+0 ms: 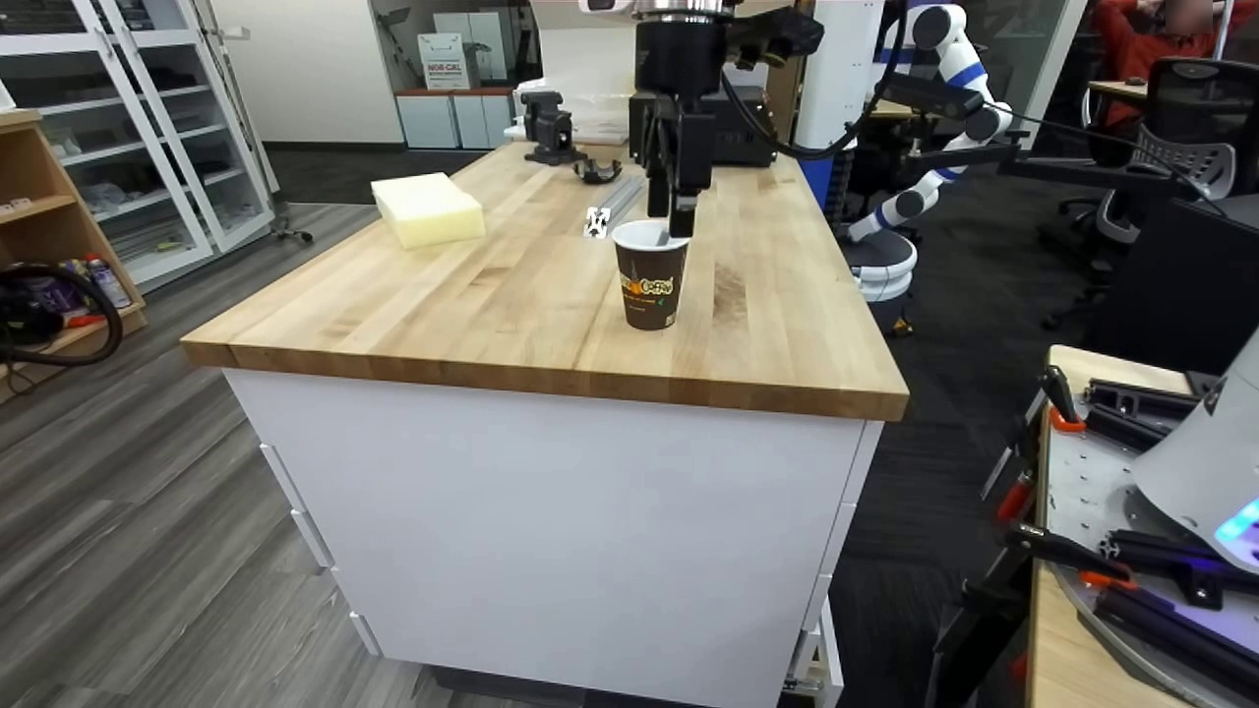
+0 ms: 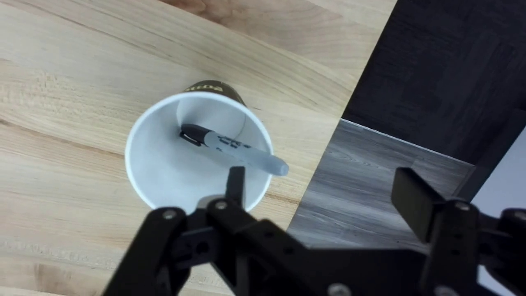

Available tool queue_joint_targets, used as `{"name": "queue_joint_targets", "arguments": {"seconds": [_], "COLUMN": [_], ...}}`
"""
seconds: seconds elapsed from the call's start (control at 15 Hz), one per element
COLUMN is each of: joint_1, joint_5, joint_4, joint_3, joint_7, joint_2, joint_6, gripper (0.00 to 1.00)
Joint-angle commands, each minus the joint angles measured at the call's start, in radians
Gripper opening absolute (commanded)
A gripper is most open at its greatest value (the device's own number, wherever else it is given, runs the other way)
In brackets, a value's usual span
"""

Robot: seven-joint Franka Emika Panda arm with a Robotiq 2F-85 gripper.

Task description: Remove the marker from the cup and put it on the table

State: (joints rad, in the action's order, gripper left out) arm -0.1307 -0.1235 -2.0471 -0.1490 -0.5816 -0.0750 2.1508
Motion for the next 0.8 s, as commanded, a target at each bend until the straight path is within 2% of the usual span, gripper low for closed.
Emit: {"name": "queue_joint_targets", "arguments": {"seconds": [0.0,0.07,0.13,0.2,0.27,0.53,0.67,0.73], "joint_1": [-0.002,-0.001,0.000,0.001,0.002,0.004,0.005,0.006], "joint_5": [0.039,0.048,0.055,0.061,0.066,0.085,0.094,0.098], "joint_4": [-0.019,-0.023,-0.024,-0.027,-0.028,-0.029,-0.026,-0.021], "joint_3": [-0.007,-0.007,-0.008,-0.008,-0.007,-0.006,-0.006,-0.005], "joint_7": [-0.005,-0.004,-0.004,-0.005,-0.006,-0.006,-0.006,-0.007], "joint_2": [-0.011,-0.013,-0.018,-0.019,-0.020,-0.021,-0.020,-0.019], "joint_6": [0.047,0.049,0.052,0.054,0.054,0.054,0.057,0.061], "gripper": [0.78,0.66,0.62,0.50,0.42,0.16,0.07,0.07]}}
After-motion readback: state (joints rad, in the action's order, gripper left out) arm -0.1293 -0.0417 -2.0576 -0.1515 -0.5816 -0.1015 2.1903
